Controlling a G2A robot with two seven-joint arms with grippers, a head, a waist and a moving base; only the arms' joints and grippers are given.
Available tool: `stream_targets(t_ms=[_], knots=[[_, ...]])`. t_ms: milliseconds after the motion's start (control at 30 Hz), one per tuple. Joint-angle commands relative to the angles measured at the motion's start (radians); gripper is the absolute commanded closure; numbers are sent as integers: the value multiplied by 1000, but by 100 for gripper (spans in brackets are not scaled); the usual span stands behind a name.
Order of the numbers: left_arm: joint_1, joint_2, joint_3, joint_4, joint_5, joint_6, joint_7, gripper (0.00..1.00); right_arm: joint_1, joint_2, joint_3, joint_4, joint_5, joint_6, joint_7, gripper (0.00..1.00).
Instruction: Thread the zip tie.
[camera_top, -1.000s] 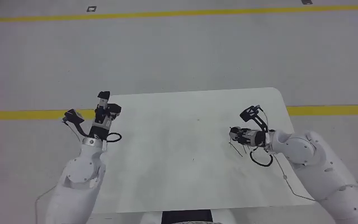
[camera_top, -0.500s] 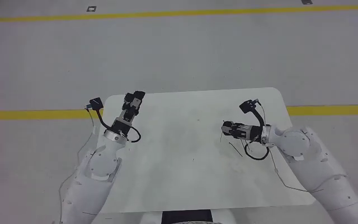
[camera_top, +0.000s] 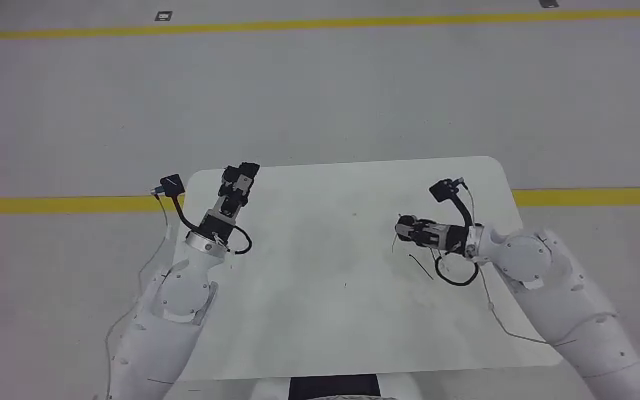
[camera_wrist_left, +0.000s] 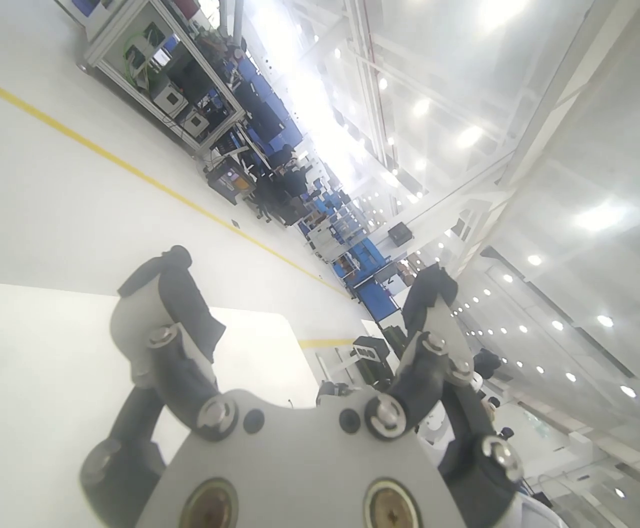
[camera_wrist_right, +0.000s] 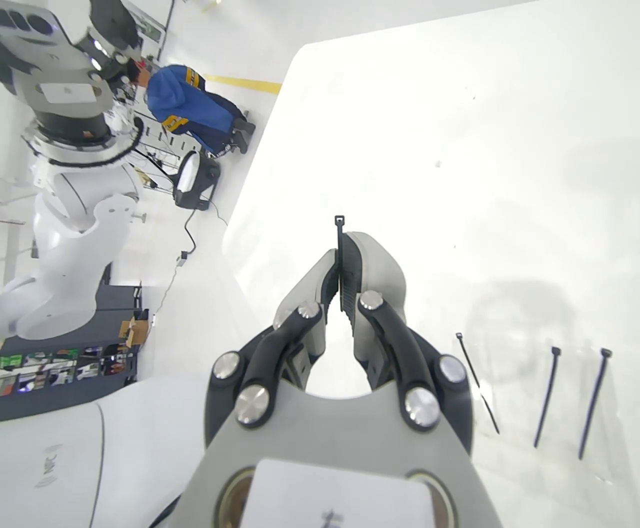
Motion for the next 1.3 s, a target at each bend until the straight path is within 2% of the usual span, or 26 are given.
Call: stream_targets(t_ms=[0, 133, 200, 267, 333, 733, 833, 900, 1000, 1100, 1200, 1267], knots=[[-11, -1, 22, -15, 63, 0, -7, 0, -4, -1, 9, 1, 27, -4, -19, 100], [-44, -1, 77, -21, 223, 0, -8, 0, -9, -7, 28, -3, 116, -19, -60, 100], [-66, -2, 113, -21, 297, 0, -2, 0, -10, -8, 25, -5, 153, -18, -33, 100], [-87, -3, 148, -19, 346, 0, -7, 0, -4, -11, 28, 1, 203, -16, -24, 100], [-106, -4, 184, -12, 390, 0, -2, 0, 8, -12, 32, 2, 204, -3, -18, 100], [-111, -5, 188, -8, 399, 0, 2, 0, 11, -12, 32, 0, 194, -10, -13, 100], [-113, -5, 194, -12, 409, 0, -5, 0, -1, -20, 24, -2, 237, 12, -69, 100], [-131, -3, 221, -28, 461, 0, -43, 0, -3, -27, 17, 1, 316, 22, -86, 100], [-165, 1, 267, -28, 551, 0, -84, 0, 2, -34, 12, 14, 391, 40, -87, 100], [-203, 9, 324, -20, 663, 0, -114, 0, 8, -41, 5, 27, 447, 62, -83, 100], [-228, 19, 362, -1, 755, 0, -116, 0, 19, -47, -4, 42, 500, 86, -65, 100], [-248, 26, 398, 12, 835, 0, -127, 0, 29, -53, -17, 52, 570, 105, -20, 100]])
